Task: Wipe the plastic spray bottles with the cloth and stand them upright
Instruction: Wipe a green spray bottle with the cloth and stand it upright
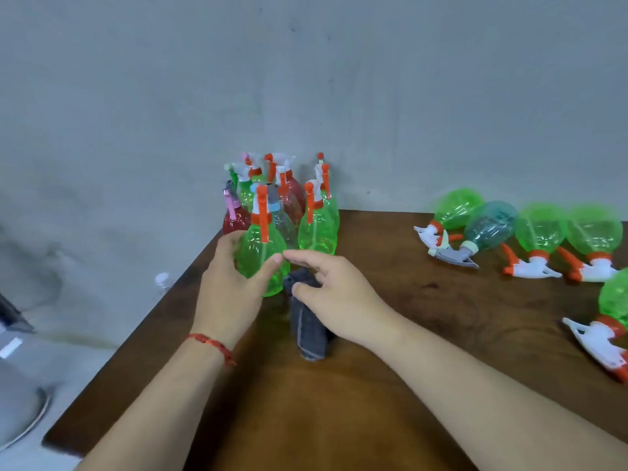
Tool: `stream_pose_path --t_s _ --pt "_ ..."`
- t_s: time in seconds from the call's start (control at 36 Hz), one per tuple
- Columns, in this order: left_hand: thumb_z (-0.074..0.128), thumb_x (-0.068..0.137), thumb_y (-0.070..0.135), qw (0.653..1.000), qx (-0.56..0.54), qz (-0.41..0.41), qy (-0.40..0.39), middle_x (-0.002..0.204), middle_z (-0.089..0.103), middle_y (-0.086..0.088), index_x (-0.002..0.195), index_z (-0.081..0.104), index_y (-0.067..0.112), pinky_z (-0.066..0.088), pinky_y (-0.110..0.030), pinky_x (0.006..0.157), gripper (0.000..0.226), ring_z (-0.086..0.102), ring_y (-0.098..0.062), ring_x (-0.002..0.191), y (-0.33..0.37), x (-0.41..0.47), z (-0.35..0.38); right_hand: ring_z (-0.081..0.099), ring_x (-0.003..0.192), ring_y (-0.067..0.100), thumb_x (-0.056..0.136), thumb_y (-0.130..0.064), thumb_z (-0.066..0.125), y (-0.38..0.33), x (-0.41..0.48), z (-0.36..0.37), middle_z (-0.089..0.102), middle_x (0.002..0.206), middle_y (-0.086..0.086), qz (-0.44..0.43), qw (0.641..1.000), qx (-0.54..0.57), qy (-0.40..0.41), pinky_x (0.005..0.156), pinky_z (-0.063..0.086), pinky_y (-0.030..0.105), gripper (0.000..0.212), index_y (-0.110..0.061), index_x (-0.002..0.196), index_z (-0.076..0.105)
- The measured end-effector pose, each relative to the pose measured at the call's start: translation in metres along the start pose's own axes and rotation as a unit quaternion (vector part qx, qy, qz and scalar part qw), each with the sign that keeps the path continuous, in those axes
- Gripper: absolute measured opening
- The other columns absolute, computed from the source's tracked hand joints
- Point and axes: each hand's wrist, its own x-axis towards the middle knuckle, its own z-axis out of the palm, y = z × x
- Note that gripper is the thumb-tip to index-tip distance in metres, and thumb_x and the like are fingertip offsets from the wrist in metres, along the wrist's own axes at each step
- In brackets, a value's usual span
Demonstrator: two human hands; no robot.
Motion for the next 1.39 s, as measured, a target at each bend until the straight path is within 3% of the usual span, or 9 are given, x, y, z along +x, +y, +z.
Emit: stream_pose_path --t_s 0.17,0.31,0.53,0.75,0.92,1.06,1.11,1.22,1.39 --pt "0.076 0.095 0.052 0.997 0.009 -0.067 0.03 0.137 0.065 0.004 0.15 0.049 0.022 0.05 -0.034 0.101 0.068 0.064 -0.019 0.125 -0.057 0.028 -0.022 0.066 0.12 -0.001 0.098 -0.007 0.067 -0.013 0.028 0.046 0.069 0.134 -0.02 0.038 0.996 0.076 0.017 0.109 0.054 0.035 0.048 -0.034 0.138 0.067" --pt "0.074 0.097 0.05 0.997 0.034 -0.073 0.001 0.149 0.061 0.0 0.157 0.044 0.025 0.048 -0.044 0.116 0.072 0.06 -0.021 0.135 -0.076 0.042 -0.026 0.073 0.095 0.0 0.099 -0.01 0.072 -0.015 0.027 0.036 0.074 0.113 -0.016 0.077 0.976 0.184 0.083 0.086 0.059 0.024 0.026 -0.028 0.119 0.075" --pt "0.078 0.095 0.048 0.99 0.014 -0.13 0.048 0.17 0.033 -0.012 0.169 0.02 0.016 0.036 -0.046 0.123 0.1 0.039 -0.03 0.155 -0.06 0.024 -0.027 0.066 0.128 0.017 0.083 -0.004 0.088 0.005 0.006 0.002 0.067 0.14 -0.001 0.136 0.947 0.281 0.069 0.109 0.055 0.04 0.052 -0.032 0.125 0.074" --pt "0.075 0.098 0.029 0.993 -0.023 0.008 0.116 0.139 0.05 0.003 0.145 0.049 0.022 0.043 -0.032 0.113 0.054 0.05 -0.014 0.135 -0.011 -0.036 0.002 0.07 0.122 0.014 0.092 -0.003 0.079 0.013 -0.035 -0.047 0.075 0.128 -0.01 0.082 0.952 0.275 0.102 0.104 0.056 0.039 0.047 -0.035 0.126 0.074" --pt "0.071 0.101 0.031 0.98 -0.058 0.179 -0.066 0.115 0.065 0.015 0.121 0.064 0.031 0.054 -0.023 0.089 0.021 0.065 -0.008 0.111 0.059 -0.069 0.052 0.068 0.109 -0.01 0.094 0.001 0.075 0.024 -0.067 -0.1 0.076 0.11 -0.029 0.022 0.96 0.244 0.135 0.086 0.058 0.014 0.046 -0.026 0.131 0.071" --pt "0.067 0.097 0.06 0.969 -0.065 0.141 -0.19 0.138 0.056 0.023 0.141 0.051 0.04 0.05 -0.017 0.1 0.051 0.056 0.005 0.126 0.11 -0.073 0.114 0.069 0.125 0.013 0.094 0.007 0.072 0.041 -0.088 -0.147 0.075 0.13 -0.007 -0.006 0.961 0.219 0.168 0.112 0.054 0.04 0.049 -0.022 0.133 0.071" --pt "0.076 0.094 0.053 0.963 -0.093 0.106 -0.232 0.128 0.065 0.024 0.134 0.056 0.037 0.054 -0.024 0.098 0.047 0.063 0.005 0.116 0.123 -0.066 0.14 0.069 0.124 0.017 0.096 0.007 0.07 0.049 -0.093 -0.165 0.075 0.13 -0.004 -0.009 0.956 0.225 0.19 0.114 0.051 0.048 0.047 -0.022 0.132 0.072" --pt "0.084 0.092 0.029 0.956 -0.142 0.103 -0.234 0.088 0.072 0.021 0.109 0.066 0.03 0.053 -0.019 0.073 0.025 0.067 0.001 0.076 0.141 -0.057 0.188 0.068 0.126 0.019 0.098 0.005 0.067 0.072 -0.099 -0.196 0.075 0.129 -0.001 -0.012 0.945 0.247 0.214 0.115 0.05 0.048 0.043 -0.022 0.13 0.072" --pt "0.084 0.093 0.025 0.95 -0.216 0.073 -0.212 0.094 0.079 0.007 0.104 0.075 0.025 0.061 -0.029 0.082 0.014 0.074 -0.011 0.088 0.146 -0.059 0.237 0.072 0.119 0.016 0.093 0.009 0.072 0.109 -0.108 -0.213 0.076 0.126 -0.009 0.001 0.938 0.243 0.247 0.104 0.057 0.036 0.056 -0.021 0.14 0.066"
